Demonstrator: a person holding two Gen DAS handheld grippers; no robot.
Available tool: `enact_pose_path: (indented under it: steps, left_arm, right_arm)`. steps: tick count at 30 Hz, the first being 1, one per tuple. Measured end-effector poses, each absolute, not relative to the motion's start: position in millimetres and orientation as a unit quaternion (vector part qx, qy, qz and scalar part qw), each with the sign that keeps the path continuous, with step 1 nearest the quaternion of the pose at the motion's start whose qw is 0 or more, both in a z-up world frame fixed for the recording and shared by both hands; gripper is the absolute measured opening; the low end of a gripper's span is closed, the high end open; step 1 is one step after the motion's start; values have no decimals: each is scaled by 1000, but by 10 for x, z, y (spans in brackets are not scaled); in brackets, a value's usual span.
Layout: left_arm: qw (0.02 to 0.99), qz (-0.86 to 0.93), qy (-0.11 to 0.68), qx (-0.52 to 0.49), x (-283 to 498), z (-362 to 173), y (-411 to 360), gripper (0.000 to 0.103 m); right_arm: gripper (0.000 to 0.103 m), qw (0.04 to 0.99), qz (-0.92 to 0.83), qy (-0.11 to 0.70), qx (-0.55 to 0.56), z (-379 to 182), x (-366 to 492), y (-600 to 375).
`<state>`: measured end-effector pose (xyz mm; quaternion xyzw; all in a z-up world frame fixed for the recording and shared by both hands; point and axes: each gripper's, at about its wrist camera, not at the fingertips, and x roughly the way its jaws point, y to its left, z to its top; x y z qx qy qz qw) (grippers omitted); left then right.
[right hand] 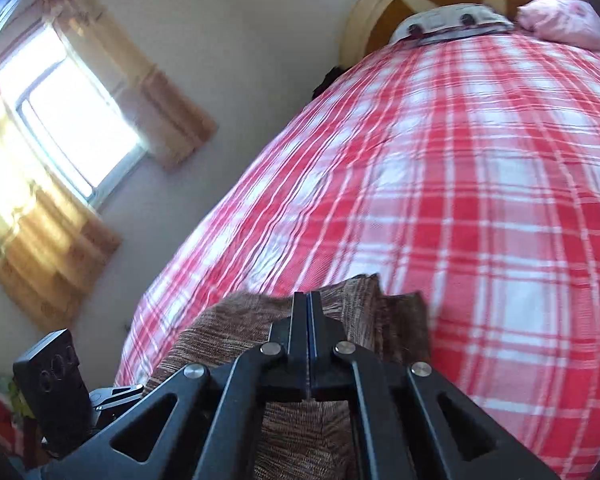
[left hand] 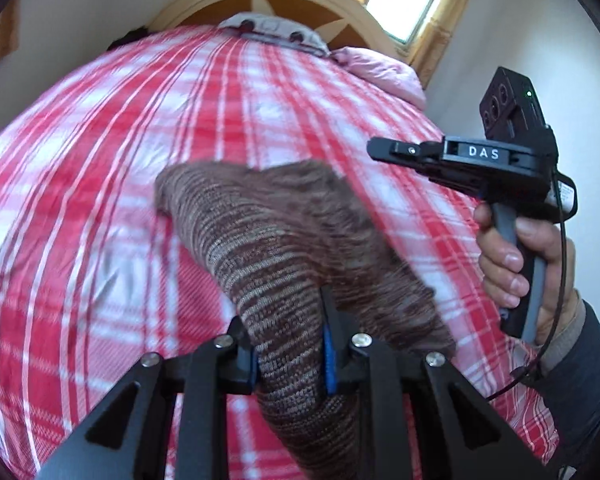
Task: Fold small clothes
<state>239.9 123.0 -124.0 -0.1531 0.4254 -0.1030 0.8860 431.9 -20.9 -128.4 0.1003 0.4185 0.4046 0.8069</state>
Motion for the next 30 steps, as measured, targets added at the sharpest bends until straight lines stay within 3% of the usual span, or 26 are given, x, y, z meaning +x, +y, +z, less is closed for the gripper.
enact_pose_path:
  steps: [3,4,5,6,14,15,16,17,21,24,27,29,30]
  left_arm:
    - [882,-113,425,-171,2368,-1344,1283,24]
    - [882,-116,423,-172,2370,-1358,1279,24]
    - [883,-118,421,-173,2368,-1376,1278,24]
    - [882,-119,420,-174,2377,-1392,1275,24]
    - [875,-124,425,-194,2340,-1489,1374,24]
    - [874,-126,424,-201,2334,-1472,1402,23]
    - [875,-125,421,-204,2310,-1435,1428,23]
    - [877,-122,417,-204,2272,-1372,1465,23]
    - [886,-101,415,-181,2079,-1162,1582,23]
    - [870,-82,459,-162,2048,-1404,1616,29]
    - [868,-57,449,-203,1970,-1621,1726,46]
    - [865,-54,439,-238,1912,-1646,1796,56]
    - [864,-50,433,-253,1875,-1649,1829,63]
  right_arm:
    - [6,806,374,455,59,-1476,4304,-83]
    - [30,806,362,467,36,-1554,4297,-72]
    - [74,804,354,477,28,-1618,4302,-82]
    - [86,799,349,489,31,-1703,4327,-156]
    - [87,766,367,524,68,-2033,4407,-377]
    - [76,775,359,519,44,-2029,4357,-317]
    - [38,769,369,521,46,-2028,4333,-276]
    - [29,759,383,524,62,-2007,4305,-241]
    - [28,768,384,511,22,-1852,4179,54]
    - [28,773,377,511,-3,-1893,4123,221]
    - [42,771,367,521,7,-1966,4119,232]
    - [60,787,348,510,-4,-1892,4047,148]
    - [62,803,336,491,-23,-1799,3949,77]
